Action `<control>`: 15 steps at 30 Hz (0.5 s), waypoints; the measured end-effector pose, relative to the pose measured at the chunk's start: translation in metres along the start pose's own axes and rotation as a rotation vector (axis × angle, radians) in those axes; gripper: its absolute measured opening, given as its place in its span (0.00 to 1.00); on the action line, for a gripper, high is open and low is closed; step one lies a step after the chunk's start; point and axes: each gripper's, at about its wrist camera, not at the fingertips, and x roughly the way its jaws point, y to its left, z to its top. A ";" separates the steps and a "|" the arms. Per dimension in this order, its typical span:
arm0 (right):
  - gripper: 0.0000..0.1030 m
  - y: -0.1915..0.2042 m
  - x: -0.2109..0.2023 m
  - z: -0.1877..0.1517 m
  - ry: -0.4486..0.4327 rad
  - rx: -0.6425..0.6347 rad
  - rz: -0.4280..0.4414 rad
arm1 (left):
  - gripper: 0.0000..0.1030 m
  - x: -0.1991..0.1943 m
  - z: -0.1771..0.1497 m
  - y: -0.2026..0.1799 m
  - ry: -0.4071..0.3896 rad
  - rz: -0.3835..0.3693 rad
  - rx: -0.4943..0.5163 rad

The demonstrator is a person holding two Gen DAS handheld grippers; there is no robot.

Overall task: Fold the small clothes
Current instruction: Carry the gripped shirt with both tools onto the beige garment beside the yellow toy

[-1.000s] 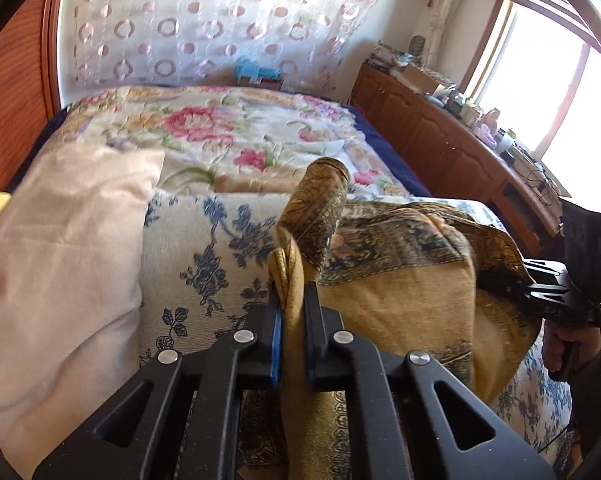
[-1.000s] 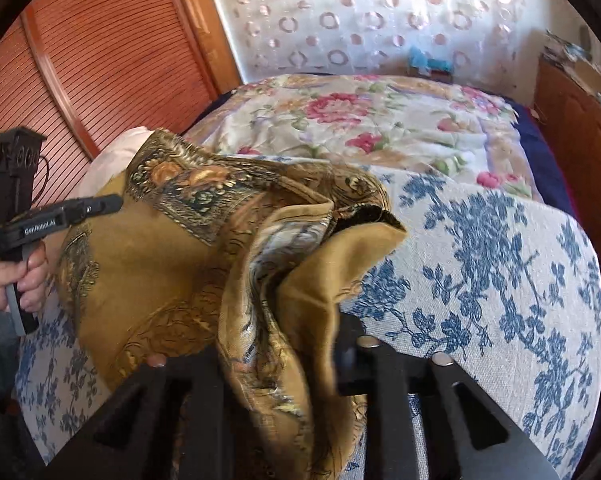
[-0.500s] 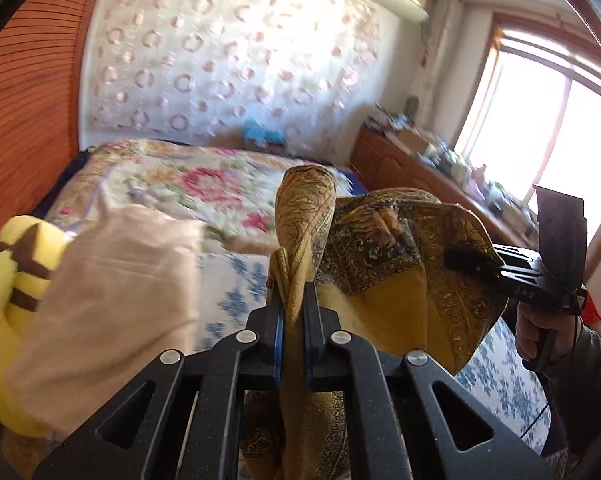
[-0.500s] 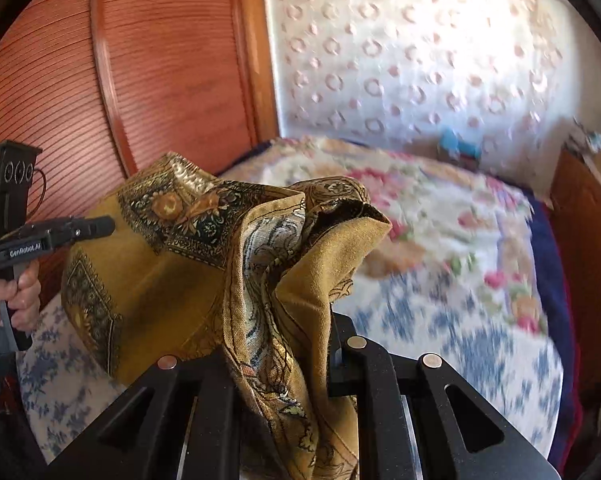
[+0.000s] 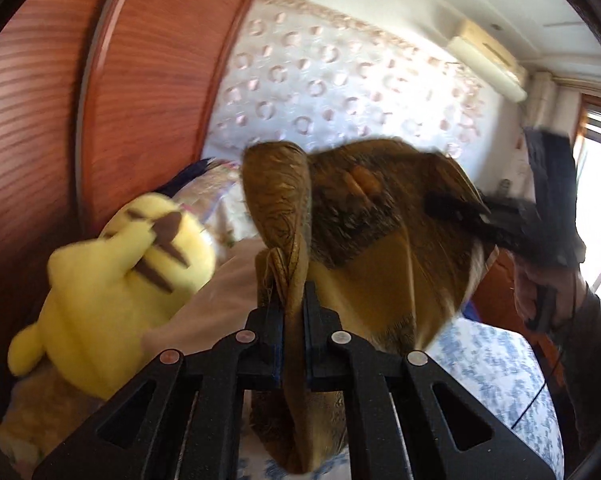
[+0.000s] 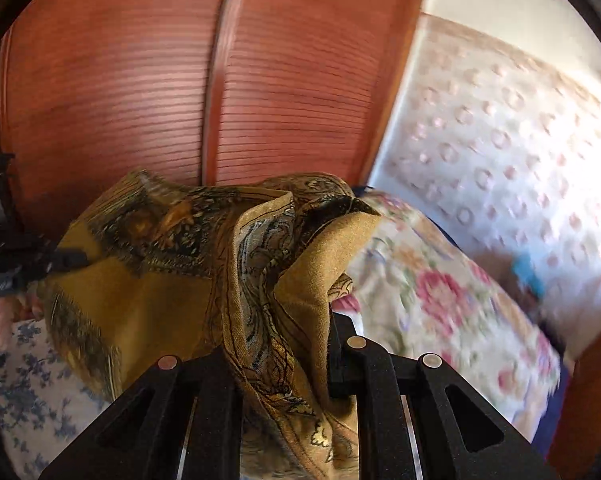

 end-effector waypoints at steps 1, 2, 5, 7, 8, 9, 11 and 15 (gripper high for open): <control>0.14 0.003 0.016 0.007 0.009 -0.030 0.005 | 0.08 0.001 -0.006 0.006 0.013 0.013 -0.020; 0.14 0.006 0.031 0.013 0.021 -0.053 0.013 | 0.08 0.003 -0.009 0.010 0.020 0.017 -0.036; 0.14 0.018 0.071 0.027 0.055 -0.132 0.036 | 0.08 0.006 -0.019 0.020 0.038 0.034 -0.052; 0.14 0.021 0.093 0.033 0.059 -0.142 0.046 | 0.08 0.004 -0.024 0.023 0.045 0.041 -0.060; 0.14 0.021 0.103 0.038 0.064 -0.134 0.055 | 0.08 0.004 -0.026 0.025 0.050 0.045 -0.063; 0.14 0.015 0.111 0.039 0.068 -0.130 0.058 | 0.08 0.004 -0.026 0.026 0.054 0.051 -0.066; 0.14 0.009 0.127 0.040 0.081 -0.098 0.062 | 0.08 0.005 -0.030 0.028 0.059 0.065 -0.070; 0.22 0.003 0.144 0.045 0.106 -0.013 0.066 | 0.13 0.004 -0.036 0.028 0.064 0.109 -0.053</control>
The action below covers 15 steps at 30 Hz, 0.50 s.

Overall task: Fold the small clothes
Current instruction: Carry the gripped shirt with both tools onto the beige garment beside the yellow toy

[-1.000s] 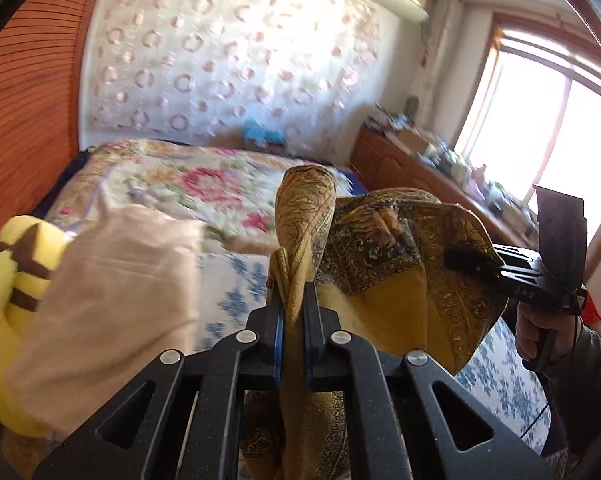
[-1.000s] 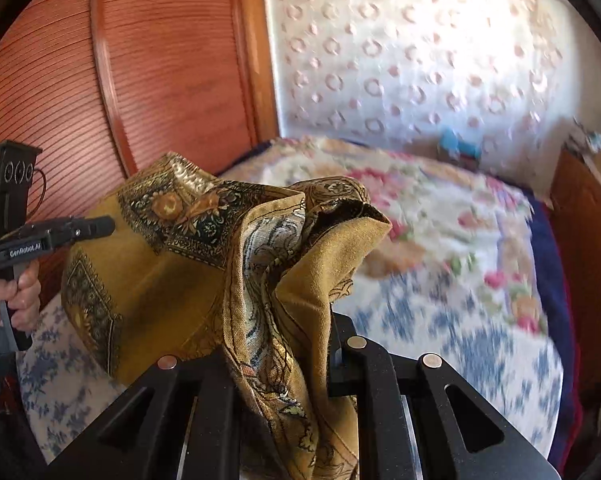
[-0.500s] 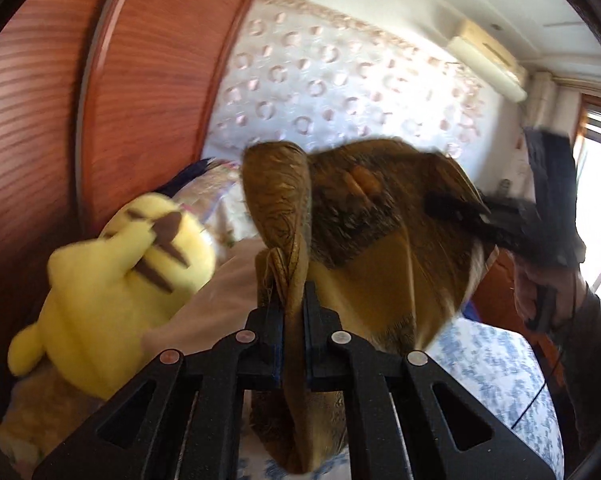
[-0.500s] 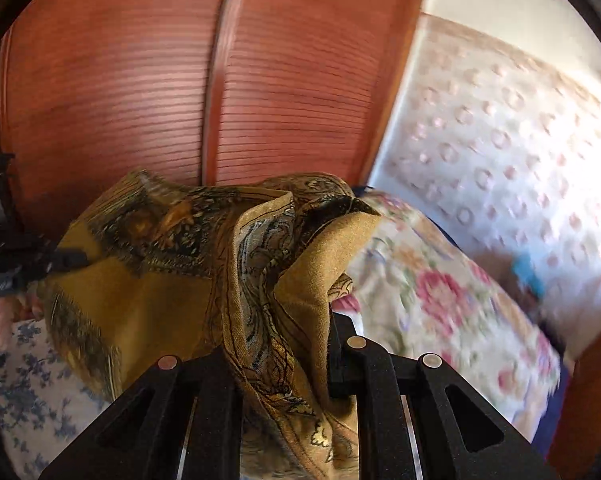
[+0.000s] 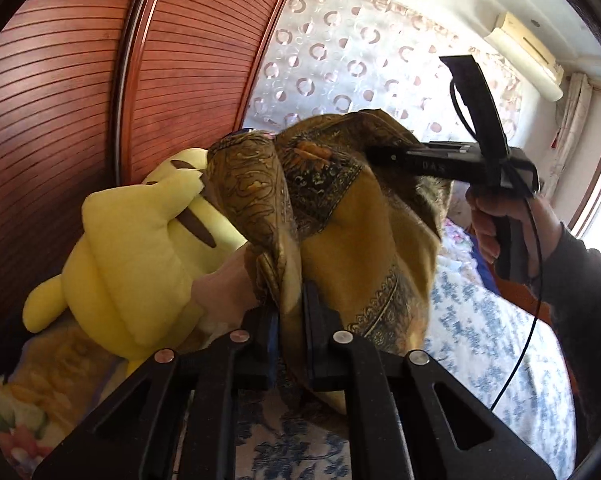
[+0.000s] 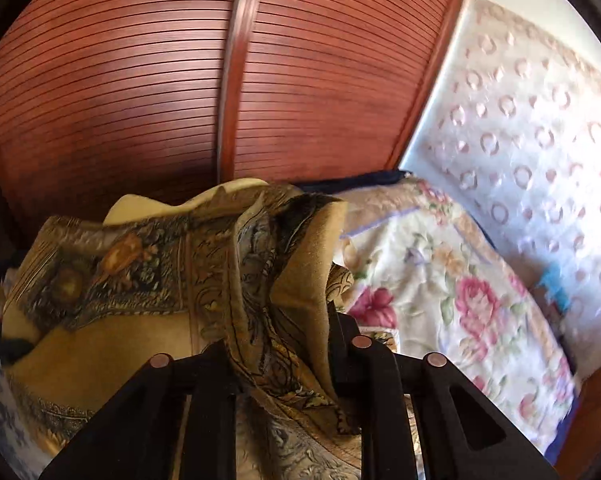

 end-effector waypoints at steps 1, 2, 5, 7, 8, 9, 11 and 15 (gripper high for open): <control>0.24 -0.003 0.002 0.000 -0.004 0.022 0.002 | 0.14 -0.002 0.001 0.000 -0.004 0.010 0.005; 0.28 -0.008 0.003 0.000 -0.009 0.045 0.003 | 0.18 -0.003 0.002 0.002 -0.007 0.017 0.003; 0.46 -0.001 -0.006 0.001 -0.022 0.102 -0.024 | 0.33 -0.006 0.006 0.004 -0.020 0.017 -0.004; 0.49 -0.003 -0.014 0.001 -0.048 0.137 -0.045 | 0.44 -0.012 0.007 0.004 -0.051 0.021 0.005; 0.50 -0.004 -0.020 0.000 -0.062 0.148 -0.050 | 0.45 -0.016 0.009 0.003 -0.072 0.021 0.010; 0.52 -0.005 -0.026 -0.001 -0.078 0.157 -0.061 | 0.48 -0.018 0.010 0.003 -0.081 0.024 0.013; 0.54 0.000 -0.038 -0.004 -0.113 0.167 -0.082 | 0.60 -0.022 0.012 0.001 -0.103 0.019 0.024; 0.57 0.014 -0.052 -0.017 -0.130 0.193 -0.016 | 0.72 -0.023 0.015 -0.007 -0.127 0.019 0.075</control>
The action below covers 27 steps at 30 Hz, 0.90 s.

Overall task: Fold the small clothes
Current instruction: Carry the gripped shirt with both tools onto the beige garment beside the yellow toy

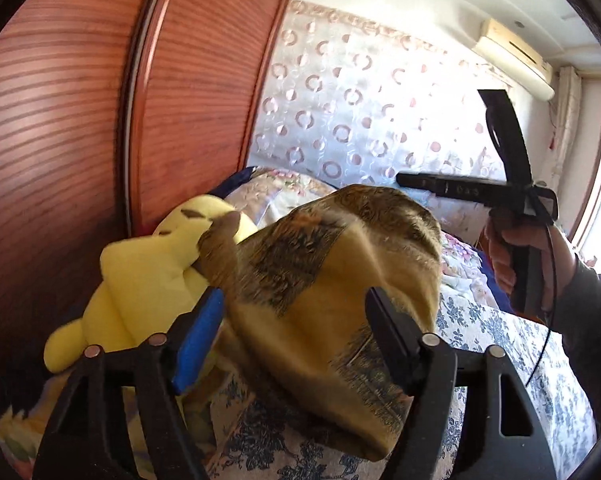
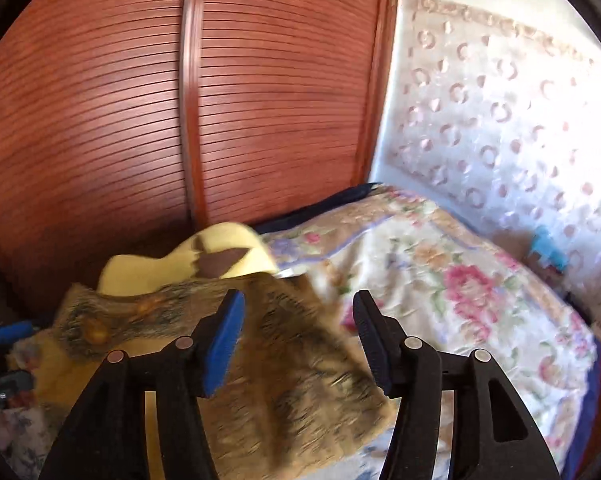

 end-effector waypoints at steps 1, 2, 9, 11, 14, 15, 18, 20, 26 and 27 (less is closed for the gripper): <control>0.57 0.005 0.001 -0.005 0.014 0.002 0.022 | 0.72 0.002 0.001 -0.002 0.004 0.003 0.008; 0.57 0.007 0.002 -0.009 0.027 0.002 0.036 | 0.72 0.005 0.002 -0.004 0.009 0.024 0.020; 0.57 0.005 0.024 -0.035 0.109 0.048 0.051 | 0.72 0.031 -0.003 -0.009 0.114 0.092 0.091; 0.57 -0.001 0.033 -0.038 0.126 0.059 0.035 | 0.72 0.040 -0.010 -0.008 0.163 0.122 0.114; 0.57 -0.008 0.049 -0.034 0.143 0.083 0.037 | 0.72 0.043 -0.015 -0.002 0.204 0.124 0.104; 0.57 -0.007 0.049 -0.033 0.139 0.090 0.037 | 0.72 0.043 -0.016 -0.001 0.211 0.125 0.108; 0.57 -0.006 0.044 -0.031 0.132 0.100 0.020 | 0.72 0.038 -0.015 -0.002 0.206 0.128 0.123; 0.57 -0.002 0.038 -0.033 0.130 0.107 0.009 | 0.72 0.033 -0.012 -0.004 0.201 0.127 0.137; 0.57 0.009 -0.002 -0.051 0.111 0.155 0.002 | 0.72 0.015 -0.008 -0.014 0.166 0.113 0.169; 0.57 0.011 -0.010 -0.053 0.107 0.160 -0.002 | 0.72 0.012 -0.007 -0.016 0.162 0.108 0.176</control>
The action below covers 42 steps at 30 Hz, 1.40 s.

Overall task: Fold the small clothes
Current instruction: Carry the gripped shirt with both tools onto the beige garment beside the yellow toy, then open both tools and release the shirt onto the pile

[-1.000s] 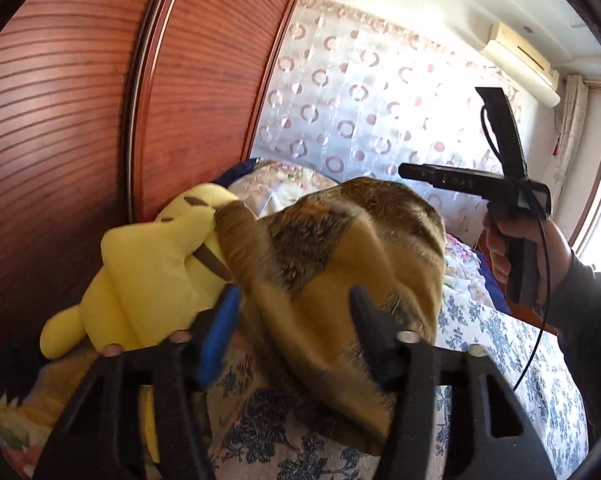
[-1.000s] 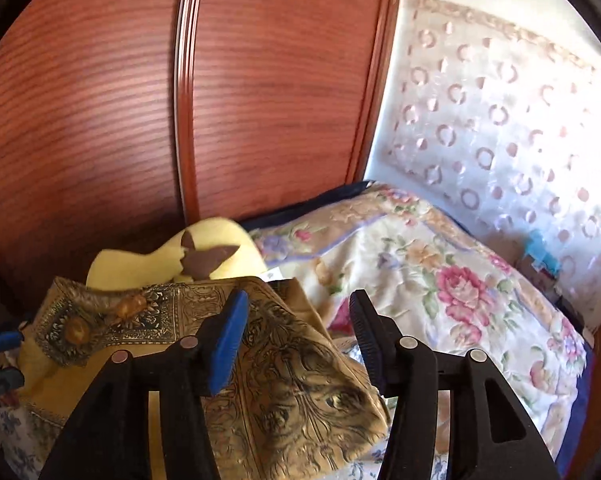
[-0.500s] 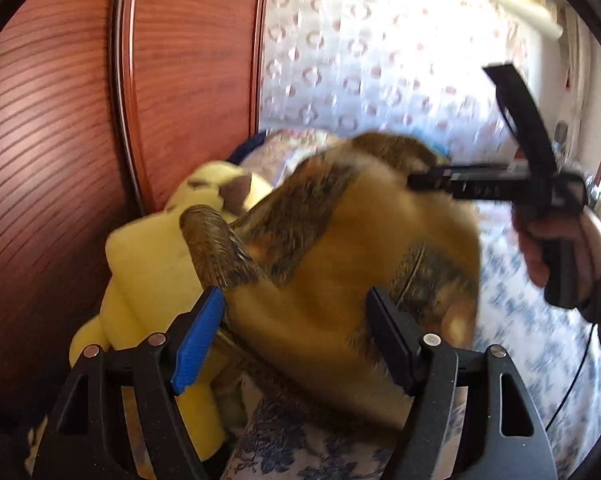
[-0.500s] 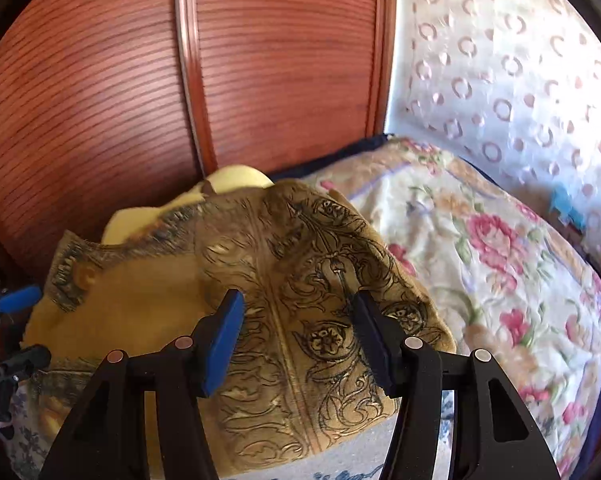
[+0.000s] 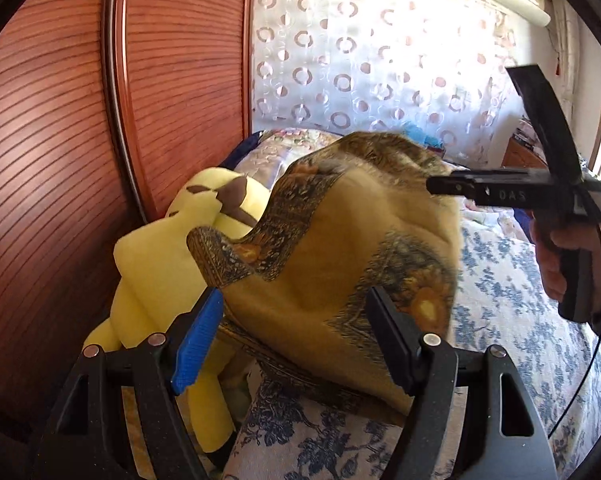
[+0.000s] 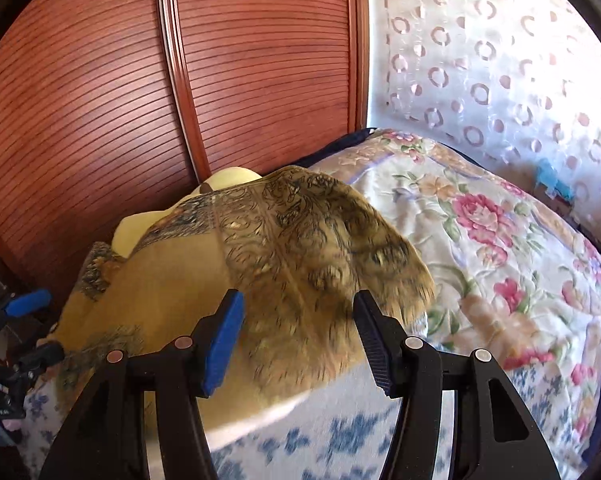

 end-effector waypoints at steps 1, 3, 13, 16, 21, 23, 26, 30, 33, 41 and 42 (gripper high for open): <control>0.57 0.003 -0.009 -0.004 -0.005 0.004 -0.004 | 0.72 -0.004 0.001 -0.002 -0.007 -0.002 0.009; 0.57 0.008 -0.027 -0.013 -0.017 0.015 -0.008 | 0.72 -0.014 0.002 -0.009 -0.023 -0.011 0.026; 0.58 0.031 -0.137 -0.081 -0.097 0.090 -0.067 | 0.80 -0.061 -0.002 -0.048 -0.104 -0.140 0.102; 0.61 0.037 -0.172 -0.106 -0.129 0.124 -0.098 | 0.80 -0.073 -0.007 -0.066 -0.121 -0.179 0.141; 0.69 0.045 -0.225 -0.144 -0.182 0.169 -0.167 | 0.80 -0.089 -0.016 -0.093 -0.143 -0.238 0.173; 0.72 0.049 -0.245 -0.161 -0.203 0.190 -0.194 | 0.80 -0.094 -0.022 -0.105 -0.141 -0.270 0.186; 0.75 0.055 -0.268 -0.181 -0.222 0.219 -0.223 | 0.80 -0.098 -0.030 -0.119 -0.135 -0.320 0.190; 0.79 0.064 -0.297 -0.205 -0.232 0.265 -0.283 | 0.80 -0.105 -0.037 -0.135 -0.127 -0.375 0.195; 0.81 0.074 -0.318 -0.222 -0.236 0.288 -0.350 | 0.80 -0.116 -0.039 -0.144 -0.131 -0.388 0.203; 0.82 0.102 -0.374 -0.248 -0.290 0.342 -0.451 | 0.80 -0.154 -0.036 -0.155 -0.184 -0.362 0.235; 0.82 0.105 -0.381 -0.249 -0.298 0.342 -0.466 | 0.80 -0.156 -0.035 -0.156 -0.187 -0.355 0.239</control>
